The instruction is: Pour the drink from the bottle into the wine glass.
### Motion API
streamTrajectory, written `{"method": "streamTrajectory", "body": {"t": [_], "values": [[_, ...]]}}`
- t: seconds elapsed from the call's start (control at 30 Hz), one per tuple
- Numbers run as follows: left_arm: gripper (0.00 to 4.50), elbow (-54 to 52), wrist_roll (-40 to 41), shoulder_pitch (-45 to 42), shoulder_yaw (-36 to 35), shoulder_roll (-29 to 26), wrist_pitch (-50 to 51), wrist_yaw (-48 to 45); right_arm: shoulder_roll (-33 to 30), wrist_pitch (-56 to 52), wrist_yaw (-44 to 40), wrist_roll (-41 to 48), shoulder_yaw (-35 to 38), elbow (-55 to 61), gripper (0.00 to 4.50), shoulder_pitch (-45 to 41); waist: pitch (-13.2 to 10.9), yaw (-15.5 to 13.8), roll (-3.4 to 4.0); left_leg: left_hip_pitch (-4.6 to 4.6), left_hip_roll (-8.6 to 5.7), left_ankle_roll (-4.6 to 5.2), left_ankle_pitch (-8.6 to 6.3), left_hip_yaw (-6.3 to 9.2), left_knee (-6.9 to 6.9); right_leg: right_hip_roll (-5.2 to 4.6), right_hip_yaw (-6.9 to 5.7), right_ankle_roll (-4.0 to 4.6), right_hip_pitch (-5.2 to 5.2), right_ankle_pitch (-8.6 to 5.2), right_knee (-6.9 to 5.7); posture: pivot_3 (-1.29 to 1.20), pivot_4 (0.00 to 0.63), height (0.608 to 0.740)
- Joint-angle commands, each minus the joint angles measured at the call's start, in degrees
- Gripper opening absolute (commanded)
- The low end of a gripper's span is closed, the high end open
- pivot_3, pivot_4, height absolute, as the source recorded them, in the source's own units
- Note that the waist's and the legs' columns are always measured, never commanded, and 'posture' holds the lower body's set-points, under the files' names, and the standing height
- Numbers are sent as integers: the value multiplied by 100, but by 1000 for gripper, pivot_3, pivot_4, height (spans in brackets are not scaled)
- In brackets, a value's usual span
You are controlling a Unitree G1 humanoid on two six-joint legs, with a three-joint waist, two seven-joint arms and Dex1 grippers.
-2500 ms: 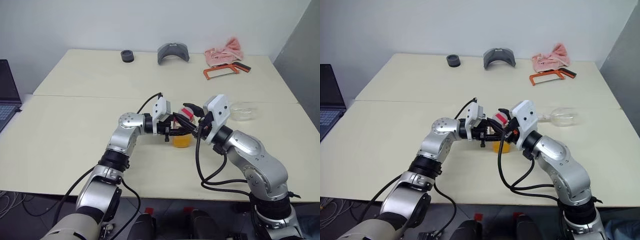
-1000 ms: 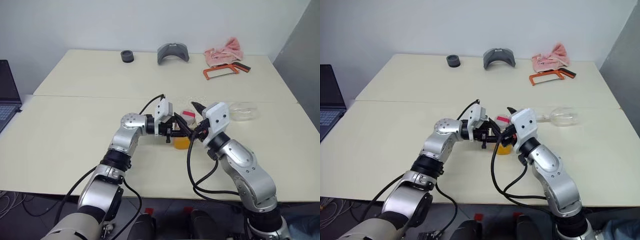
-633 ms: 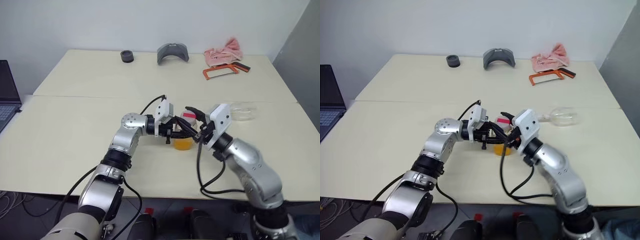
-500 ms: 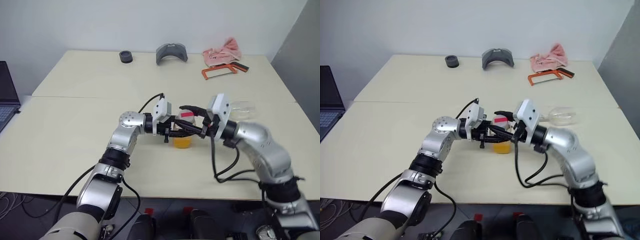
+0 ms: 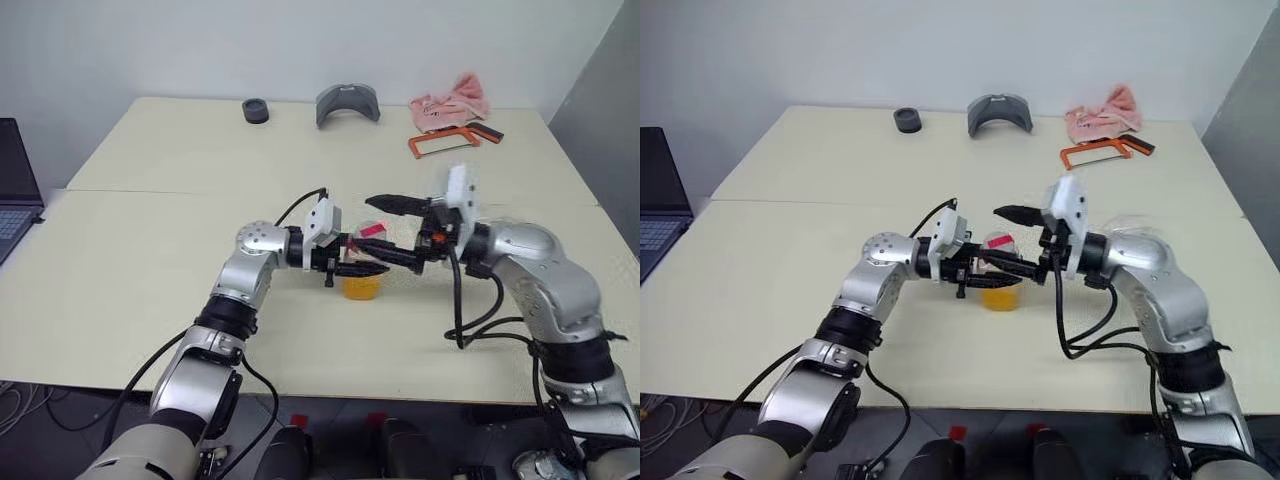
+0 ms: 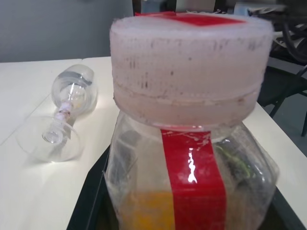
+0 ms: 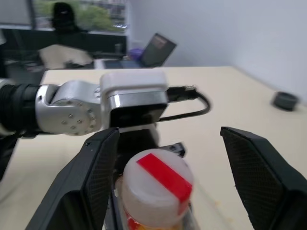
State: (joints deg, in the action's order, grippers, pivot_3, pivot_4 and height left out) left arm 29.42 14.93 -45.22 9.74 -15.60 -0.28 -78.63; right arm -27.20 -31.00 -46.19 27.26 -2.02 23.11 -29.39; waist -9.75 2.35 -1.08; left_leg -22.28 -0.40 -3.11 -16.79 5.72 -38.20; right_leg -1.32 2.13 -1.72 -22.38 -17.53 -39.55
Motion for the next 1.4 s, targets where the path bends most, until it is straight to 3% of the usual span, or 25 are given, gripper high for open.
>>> {"method": "streamTrajectory", "body": {"t": [0.03, 0.33, 0.63, 1.4], "values": [[1714, -227, 55, -65, -28, 30, -51, 24, 224, -38, 733, -151, 5, 717, 3635, 223, 0, 9, 0, 1, 1, 0, 0, 0, 2, 2, 0, 0, 0, 0, -2, 0, 150, 740], [1714, -114, 50, -134, -37, 109, -107, 77, 161, 360, 1008, -961, -566, 805, 3635, 364, 0, 44, 0, 15, -2, 5, -2, -6, 0, 6, 5, 0, 0, 0, -19, 0, 150, 740], [1714, -126, 57, -106, -69, 180, -124, 134, 88, 425, 1338, -1286, -273, 641, 3635, 543, 0, 43, 0, 16, -1, 4, -2, -7, 0, 6, 6, 0, 1, -1, -19, 0, 150, 740], [1714, -113, 39, -28, -88, 179, -245, 319, -299, -153, 1474, -708, 532, 1228, 3635, 1169, 0, 37, 0, 18, -2, 8, -4, -9, 0, 7, 8, 0, 3, -1, -20, 0, 150, 740]]}}
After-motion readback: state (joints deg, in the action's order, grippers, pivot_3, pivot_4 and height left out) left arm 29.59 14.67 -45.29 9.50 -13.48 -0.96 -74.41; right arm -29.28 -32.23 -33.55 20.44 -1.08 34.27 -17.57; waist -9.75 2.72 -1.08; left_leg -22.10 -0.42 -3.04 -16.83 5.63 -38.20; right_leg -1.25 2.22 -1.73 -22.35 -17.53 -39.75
